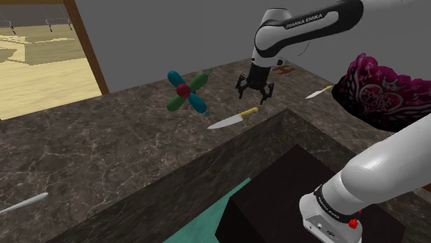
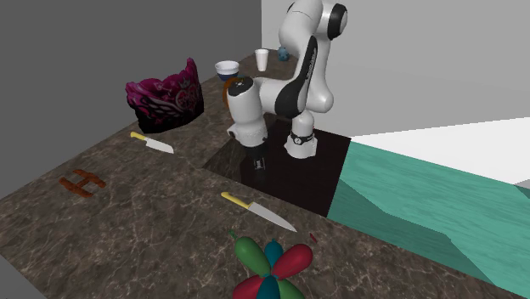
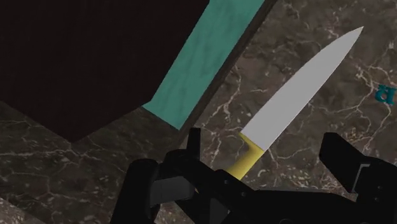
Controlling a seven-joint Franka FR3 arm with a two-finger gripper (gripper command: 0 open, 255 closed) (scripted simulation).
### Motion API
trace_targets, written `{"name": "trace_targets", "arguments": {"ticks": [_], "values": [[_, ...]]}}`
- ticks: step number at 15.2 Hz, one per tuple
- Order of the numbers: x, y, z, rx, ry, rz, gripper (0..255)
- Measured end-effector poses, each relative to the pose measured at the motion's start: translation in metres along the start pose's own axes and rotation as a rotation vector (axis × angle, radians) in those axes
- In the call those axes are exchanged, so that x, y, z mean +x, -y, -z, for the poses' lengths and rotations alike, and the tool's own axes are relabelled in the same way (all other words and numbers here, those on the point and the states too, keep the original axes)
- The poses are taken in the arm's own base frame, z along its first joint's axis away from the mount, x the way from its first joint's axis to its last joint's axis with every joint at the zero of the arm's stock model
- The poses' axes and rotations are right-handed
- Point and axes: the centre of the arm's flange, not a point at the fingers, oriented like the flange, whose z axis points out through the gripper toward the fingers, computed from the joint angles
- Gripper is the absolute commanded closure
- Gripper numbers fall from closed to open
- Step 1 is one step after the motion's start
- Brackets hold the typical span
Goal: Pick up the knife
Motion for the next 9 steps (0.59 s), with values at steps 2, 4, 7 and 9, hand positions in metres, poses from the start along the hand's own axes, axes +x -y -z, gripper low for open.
{"name": "trace_targets", "arguments": {"ticks": [2, 4, 7, 9], "values": [[0.023, 0.008, -0.018, 0.006, 0.005, -0.090, 0], [0.039, 0.017, -0.033, 0.011, 0.010, -0.180, 0], [0.069, 0.021, -0.061, 0.018, 0.019, -0.315, 0], [0.083, 0.024, -0.078, 0.023, 0.023, -0.390, 0]]}}
